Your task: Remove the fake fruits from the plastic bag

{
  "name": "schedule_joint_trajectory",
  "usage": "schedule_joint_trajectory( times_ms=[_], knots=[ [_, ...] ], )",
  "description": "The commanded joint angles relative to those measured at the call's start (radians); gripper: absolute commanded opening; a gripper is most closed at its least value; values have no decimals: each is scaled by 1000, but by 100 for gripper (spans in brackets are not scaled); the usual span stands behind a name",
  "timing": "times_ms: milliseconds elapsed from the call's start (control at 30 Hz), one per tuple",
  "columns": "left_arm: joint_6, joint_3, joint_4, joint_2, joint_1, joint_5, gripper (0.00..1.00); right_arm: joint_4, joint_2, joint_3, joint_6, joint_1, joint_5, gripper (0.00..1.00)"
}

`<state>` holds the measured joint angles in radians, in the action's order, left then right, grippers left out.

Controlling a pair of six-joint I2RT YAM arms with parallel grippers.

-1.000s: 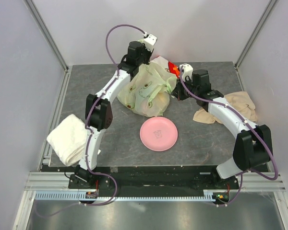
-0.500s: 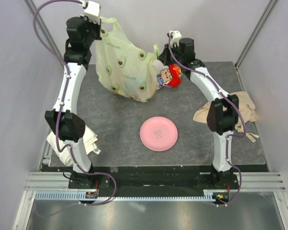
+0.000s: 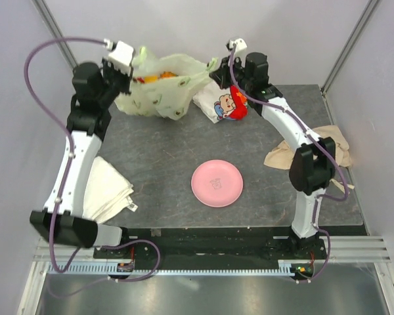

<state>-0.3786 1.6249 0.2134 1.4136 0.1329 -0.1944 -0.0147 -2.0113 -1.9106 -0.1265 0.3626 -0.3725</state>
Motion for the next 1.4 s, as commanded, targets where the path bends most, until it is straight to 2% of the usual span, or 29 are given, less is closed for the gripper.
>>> schedule_joint_trajectory(
  times_ms=[0, 100, 200, 333, 400, 433, 500, 533, 600, 633, 700, 733, 800, 933, 967, 1100, 1367],
  knots=[
    [82, -363, 87, -227, 19, -36, 2, 12, 170, 343, 97, -8, -45, 0],
    [138, -538, 164, -330, 20, -83, 2, 91, 295, 566, 146, -8, -17, 0],
    [145, -637, 230, -360, 22, -172, 2, 194, 426, 730, 197, -10, -20, 0],
    [175, -698, 247, -425, 24, -180, 2, 360, 528, 791, 243, -8, 47, 1],
    [170, -711, 247, -456, 24, -150, 2, 433, 571, 759, 248, -7, 72, 16],
    [173, -706, 260, -499, 24, -134, 2, 462, 580, 734, 255, -7, 78, 31],
    [179, -668, 296, -551, 24, -132, 5, 549, 606, 644, 277, -7, 72, 38],
    [173, -656, 326, -579, 24, -146, 14, 577, 611, 612, 307, -7, 72, 47],
    [158, -634, 348, -683, 24, -168, 25, 657, 611, 508, 330, -5, 67, 54],
    [158, -629, 351, -717, 24, -174, 39, 679, 606, 475, 343, -4, 43, 56],
    [156, -617, 356, -806, 24, -188, 52, 702, 594, 399, 341, 9, 29, 57],
    [162, -611, 359, -827, 24, -188, 62, 700, 591, 377, 331, 15, 26, 58],
    [167, -585, 372, -843, 24, -220, 65, 688, 585, 335, 301, 45, 8, 58],
    [161, -514, 432, -745, 24, -312, 90, 602, 569, 360, 291, 166, -9, 56],
    [159, -490, 445, -717, 24, -330, 93, 599, 556, 355, 289, 177, -25, 55],
    [126, -453, 487, -630, 24, -414, 99, 598, 459, 331, 307, 216, -60, 49],
    [75, -430, 484, -492, 69, -382, 99, 556, 179, 144, 254, 237, -92, 40]
  ],
)
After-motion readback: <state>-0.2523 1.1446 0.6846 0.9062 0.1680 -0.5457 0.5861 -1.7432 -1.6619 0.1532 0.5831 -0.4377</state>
